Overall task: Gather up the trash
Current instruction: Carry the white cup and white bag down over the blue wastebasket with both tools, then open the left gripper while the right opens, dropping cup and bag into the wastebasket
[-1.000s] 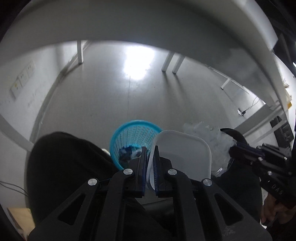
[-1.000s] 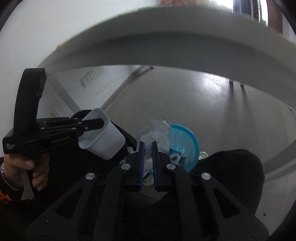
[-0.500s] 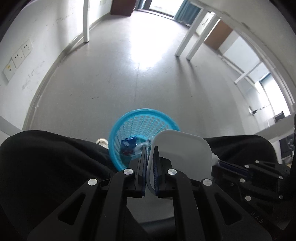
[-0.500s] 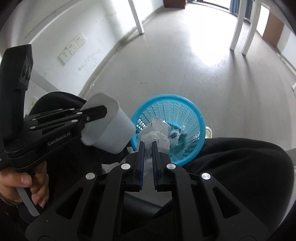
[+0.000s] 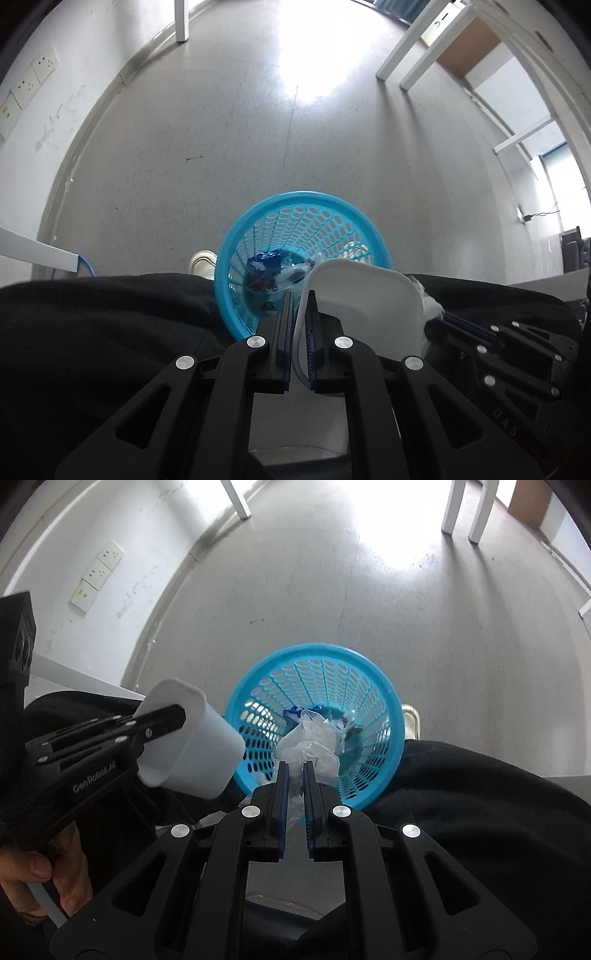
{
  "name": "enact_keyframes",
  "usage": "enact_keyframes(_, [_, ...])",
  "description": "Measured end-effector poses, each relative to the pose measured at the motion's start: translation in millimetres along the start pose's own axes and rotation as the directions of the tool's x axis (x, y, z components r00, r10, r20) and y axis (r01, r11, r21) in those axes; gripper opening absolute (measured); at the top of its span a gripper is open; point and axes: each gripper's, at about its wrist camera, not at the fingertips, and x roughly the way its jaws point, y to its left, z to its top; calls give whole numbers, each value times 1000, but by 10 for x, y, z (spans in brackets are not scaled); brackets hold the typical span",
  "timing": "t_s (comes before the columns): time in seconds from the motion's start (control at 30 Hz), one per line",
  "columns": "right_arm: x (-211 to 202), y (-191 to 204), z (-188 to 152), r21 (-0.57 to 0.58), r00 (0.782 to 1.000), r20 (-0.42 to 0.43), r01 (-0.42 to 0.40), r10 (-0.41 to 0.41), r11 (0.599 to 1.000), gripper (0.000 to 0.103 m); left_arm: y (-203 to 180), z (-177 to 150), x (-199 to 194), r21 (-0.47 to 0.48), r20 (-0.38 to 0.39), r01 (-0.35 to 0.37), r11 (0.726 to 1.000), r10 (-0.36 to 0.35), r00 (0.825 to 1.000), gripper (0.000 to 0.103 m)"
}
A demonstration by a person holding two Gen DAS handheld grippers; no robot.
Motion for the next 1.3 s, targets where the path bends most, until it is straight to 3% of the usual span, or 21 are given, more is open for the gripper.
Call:
enact_keyframes(0.17, [278, -74, 170, 26, 999, -50, 13, -12, 1000, 7, -19, 124, 234, 13, -30, -48, 999, 48, 998, 5])
enact_keyframes(0.3, [554, -252, 283, 113, 994, -110, 20, -7, 993, 8, -4, 233, 489, -8, -79, -62, 998, 61, 995, 6])
enact_keyframes(0.47, [875, -367, 407, 135, 986, -166, 41, -18, 990, 8, 66, 353, 761, -54, -140, -71, 996, 63, 988, 6])
enact_keyframes(0.63, [1135, -453, 480, 155, 975, -213, 102, -67, 983, 8, 86, 426, 1028, -48, -179, -100, 994, 90, 980, 6])
enact_keyframes(0.83, [1366, -616, 493, 207, 965, -255, 110, -54, 972, 8, 72, 497, 1139, -56, -181, -91, 994, 79, 980, 5])
enact_keyframes(0.9, [1392, -660, 502, 231, 966, -255, 110, -49, 967, 12, 87, 523, 1094, -71, -144, -67, 995, 56, 988, 8])
enact_keyframes(0.93, [1395, -661, 500, 239, 966, -253, 110, -47, 965, 17, 84, 540, 1071, -79, -124, -63, 995, 53, 991, 16])
enact_keyframes(0.97, [1389, -681, 504, 244, 967, -250, 117, -54, 963, 25, 85, 556, 1044, -88, -110, -53, 995, 43, 993, 33])
enact_keyframes(1.0, [1386, -689, 503, 244, 967, -248, 122, -60, 962, 29, 97, 563, 1021, -103, -99, -37, 994, 27, 995, 39])
enact_keyframes(1.3, [1281, -684, 496, 234, 967, -242, 136, -78, 963, 31, 112, 570, 879, -136, -75, -73, 988, 63, 995, 39])
